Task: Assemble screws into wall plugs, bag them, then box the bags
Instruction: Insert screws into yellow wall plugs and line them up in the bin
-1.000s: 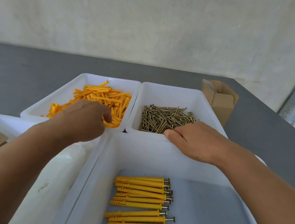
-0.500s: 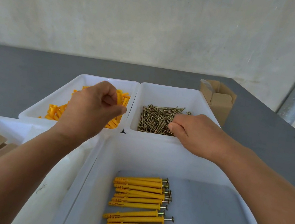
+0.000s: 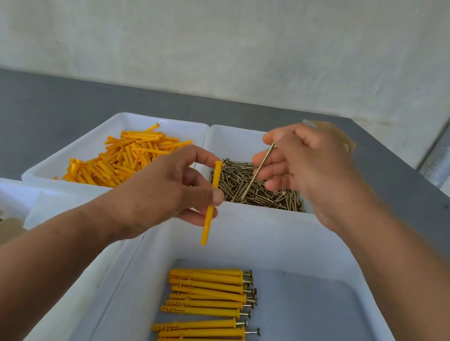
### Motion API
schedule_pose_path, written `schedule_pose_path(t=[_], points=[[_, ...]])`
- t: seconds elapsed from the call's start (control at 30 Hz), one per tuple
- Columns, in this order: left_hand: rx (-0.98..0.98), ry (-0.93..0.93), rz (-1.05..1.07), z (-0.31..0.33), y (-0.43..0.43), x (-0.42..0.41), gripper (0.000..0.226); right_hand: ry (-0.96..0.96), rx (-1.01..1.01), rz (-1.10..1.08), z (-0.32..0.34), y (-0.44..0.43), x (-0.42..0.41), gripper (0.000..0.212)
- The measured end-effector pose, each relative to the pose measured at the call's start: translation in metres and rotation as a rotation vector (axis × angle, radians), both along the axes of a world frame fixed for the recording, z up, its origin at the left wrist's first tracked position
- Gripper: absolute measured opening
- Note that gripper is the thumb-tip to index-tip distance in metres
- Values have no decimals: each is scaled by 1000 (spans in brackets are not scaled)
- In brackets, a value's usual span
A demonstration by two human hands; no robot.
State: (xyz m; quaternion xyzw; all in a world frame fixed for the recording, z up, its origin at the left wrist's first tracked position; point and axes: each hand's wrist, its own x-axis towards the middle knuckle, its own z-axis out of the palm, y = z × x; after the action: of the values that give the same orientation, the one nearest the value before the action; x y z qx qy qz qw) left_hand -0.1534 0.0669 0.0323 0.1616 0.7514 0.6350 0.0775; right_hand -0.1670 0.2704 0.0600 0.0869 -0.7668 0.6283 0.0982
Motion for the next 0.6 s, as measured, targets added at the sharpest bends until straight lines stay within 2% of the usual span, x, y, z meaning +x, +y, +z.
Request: schedule_pose_path(t=[0.07, 0.23, 0.6], points=[[-45, -1, -47, -2, 0, 1, 41, -30, -97, -9, 4, 0, 3, 17], [-110, 5, -129, -3, 0, 3, 35, -84, -190, -41, 8, 1, 7, 16], [-148, 29, -186, -4, 1, 3, 37, -100, -136, -68, 7, 1, 8, 17]])
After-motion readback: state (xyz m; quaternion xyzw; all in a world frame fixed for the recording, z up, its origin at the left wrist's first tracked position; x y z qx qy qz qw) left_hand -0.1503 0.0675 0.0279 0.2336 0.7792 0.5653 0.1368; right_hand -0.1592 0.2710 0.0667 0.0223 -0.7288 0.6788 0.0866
